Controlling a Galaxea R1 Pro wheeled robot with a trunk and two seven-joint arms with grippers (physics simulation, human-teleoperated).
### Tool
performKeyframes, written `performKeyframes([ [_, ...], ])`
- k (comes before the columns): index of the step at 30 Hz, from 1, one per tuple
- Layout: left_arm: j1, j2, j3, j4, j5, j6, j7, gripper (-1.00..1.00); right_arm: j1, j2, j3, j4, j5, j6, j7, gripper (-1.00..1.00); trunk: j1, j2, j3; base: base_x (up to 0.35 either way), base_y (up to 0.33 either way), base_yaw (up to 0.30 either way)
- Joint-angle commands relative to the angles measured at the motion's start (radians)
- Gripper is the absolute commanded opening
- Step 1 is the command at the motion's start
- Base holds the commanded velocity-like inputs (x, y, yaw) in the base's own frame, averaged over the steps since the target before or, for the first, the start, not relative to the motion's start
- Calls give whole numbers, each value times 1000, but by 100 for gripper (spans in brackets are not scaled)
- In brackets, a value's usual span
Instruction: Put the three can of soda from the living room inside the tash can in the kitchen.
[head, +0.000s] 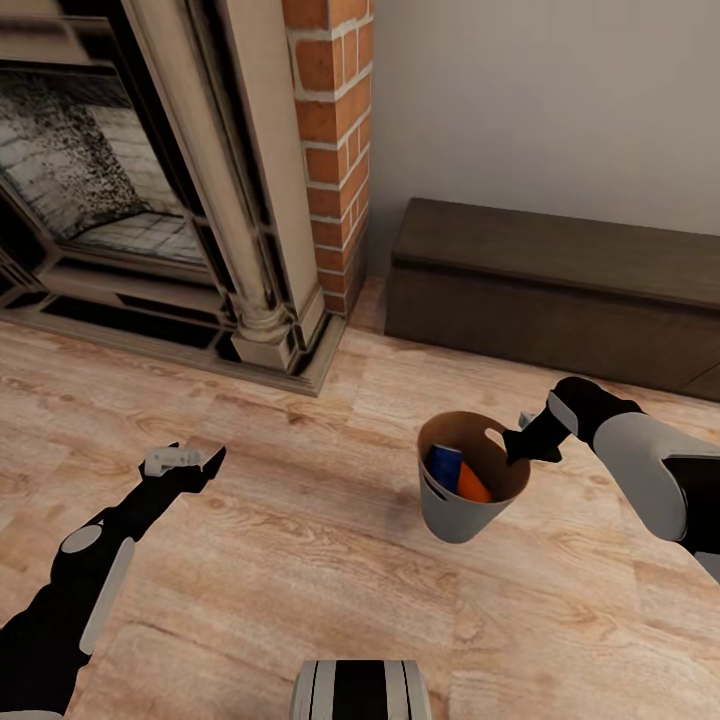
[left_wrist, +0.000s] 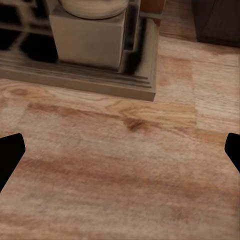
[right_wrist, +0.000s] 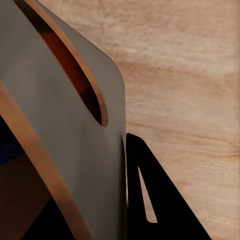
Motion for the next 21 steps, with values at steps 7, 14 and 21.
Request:
performKeyframes([
  [7,0,-1,-2,0,-1,-4,1,100,0,6,-15,-4,-25,4,3,-100,11,-21,-9,0,0,0],
  [14,0,-1,-4,2,-5,-1,4,100,0,5,-15,-18,-25,4,4,-100,35,-63,-32,0,0,0],
  [21,0,-2,-5,4,-5,-8,3,100,0,5,-14,-20,-25,4,4,-100,35,-63,-36,0,0,0],
])
